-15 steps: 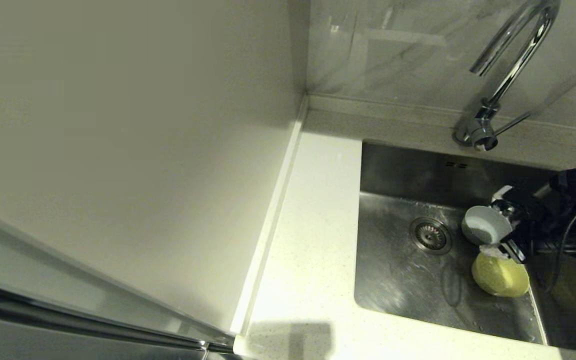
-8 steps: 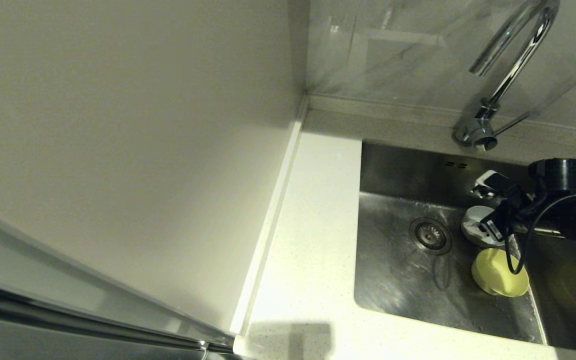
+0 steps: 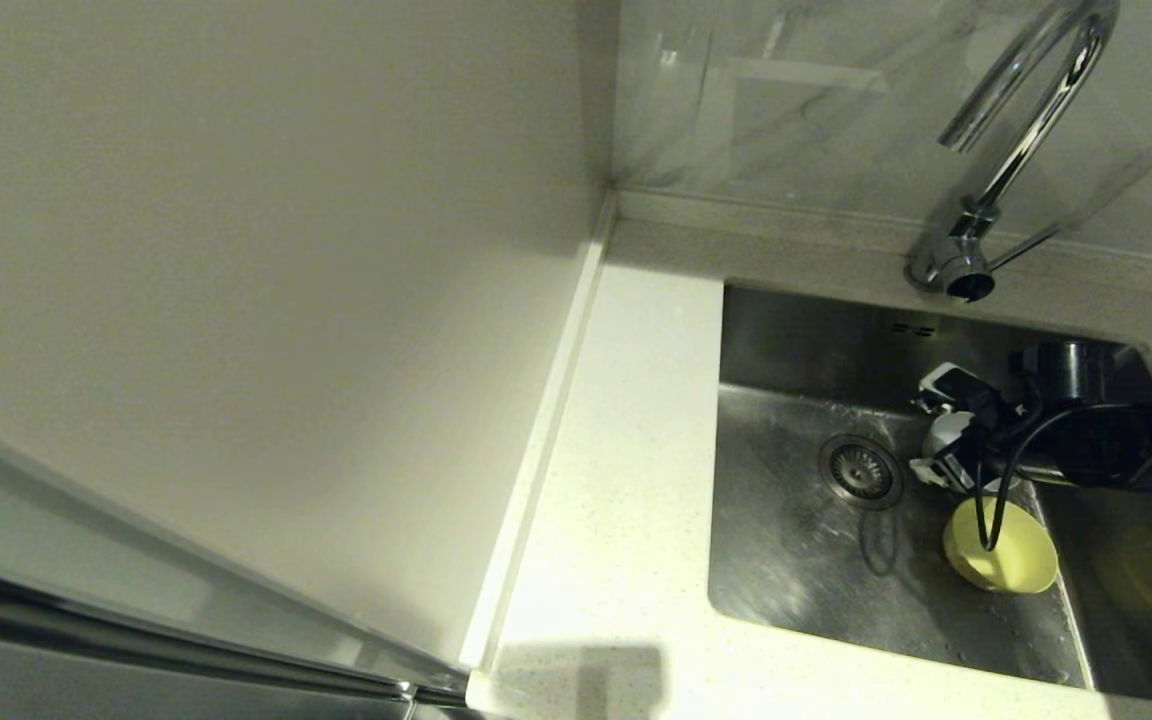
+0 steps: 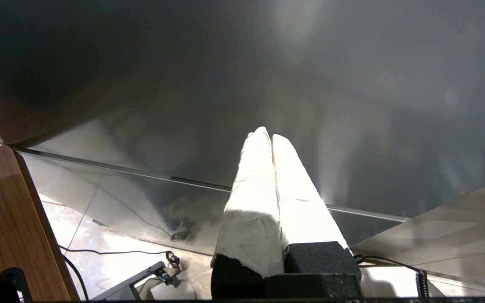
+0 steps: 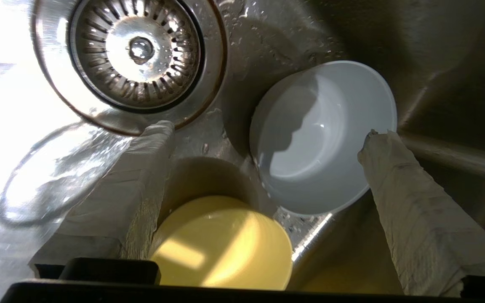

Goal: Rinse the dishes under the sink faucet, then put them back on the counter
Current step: Put a bowl back to the table from the sink

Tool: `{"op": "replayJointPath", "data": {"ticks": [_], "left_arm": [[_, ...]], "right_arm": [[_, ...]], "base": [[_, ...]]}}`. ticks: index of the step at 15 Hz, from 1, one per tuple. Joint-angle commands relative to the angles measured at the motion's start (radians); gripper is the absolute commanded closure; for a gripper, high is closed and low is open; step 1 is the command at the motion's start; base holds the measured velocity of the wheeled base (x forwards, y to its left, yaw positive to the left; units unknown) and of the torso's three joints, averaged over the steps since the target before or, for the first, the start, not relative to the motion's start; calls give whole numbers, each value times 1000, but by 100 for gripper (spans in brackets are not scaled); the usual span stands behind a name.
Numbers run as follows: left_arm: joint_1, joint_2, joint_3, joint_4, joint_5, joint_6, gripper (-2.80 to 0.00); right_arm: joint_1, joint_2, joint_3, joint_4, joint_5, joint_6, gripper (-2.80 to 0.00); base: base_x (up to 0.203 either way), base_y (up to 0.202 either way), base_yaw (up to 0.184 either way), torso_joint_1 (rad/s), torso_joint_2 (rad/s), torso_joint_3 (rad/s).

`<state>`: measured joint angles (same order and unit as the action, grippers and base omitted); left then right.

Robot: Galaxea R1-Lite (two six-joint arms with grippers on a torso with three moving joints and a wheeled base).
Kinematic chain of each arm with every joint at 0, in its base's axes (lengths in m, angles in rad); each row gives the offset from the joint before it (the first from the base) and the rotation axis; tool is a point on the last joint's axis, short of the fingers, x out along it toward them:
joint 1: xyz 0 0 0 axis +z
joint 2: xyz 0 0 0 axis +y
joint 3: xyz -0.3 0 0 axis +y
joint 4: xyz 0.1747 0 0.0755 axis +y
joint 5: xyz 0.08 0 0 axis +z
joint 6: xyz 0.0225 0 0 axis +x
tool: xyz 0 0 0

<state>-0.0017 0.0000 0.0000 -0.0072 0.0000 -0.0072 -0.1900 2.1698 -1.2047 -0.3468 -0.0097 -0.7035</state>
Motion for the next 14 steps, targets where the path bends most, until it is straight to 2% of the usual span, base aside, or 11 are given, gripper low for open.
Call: {"op": "replayJointPath", "data": {"ticks": [1,5,8,14], "left_arm": [[0,0,3,0,0,0,0],[0,0,3,0,0,0,0],[0,0,3,0,0,0,0],[0,0,3,0,0,0,0]], "right_arm": [[5,76,-56,-3,-18,13,-280],[29,161,-179,1,-104,81,-280],[26,178,-187,2,-116,84,-280],[18,204,-203,1,-205,110,-280]], "base": [[0,0,0,0,0,0],[0,0,0,0,0,0],[0,0,0,0,0,0],[0,0,0,0,0,0]]}}
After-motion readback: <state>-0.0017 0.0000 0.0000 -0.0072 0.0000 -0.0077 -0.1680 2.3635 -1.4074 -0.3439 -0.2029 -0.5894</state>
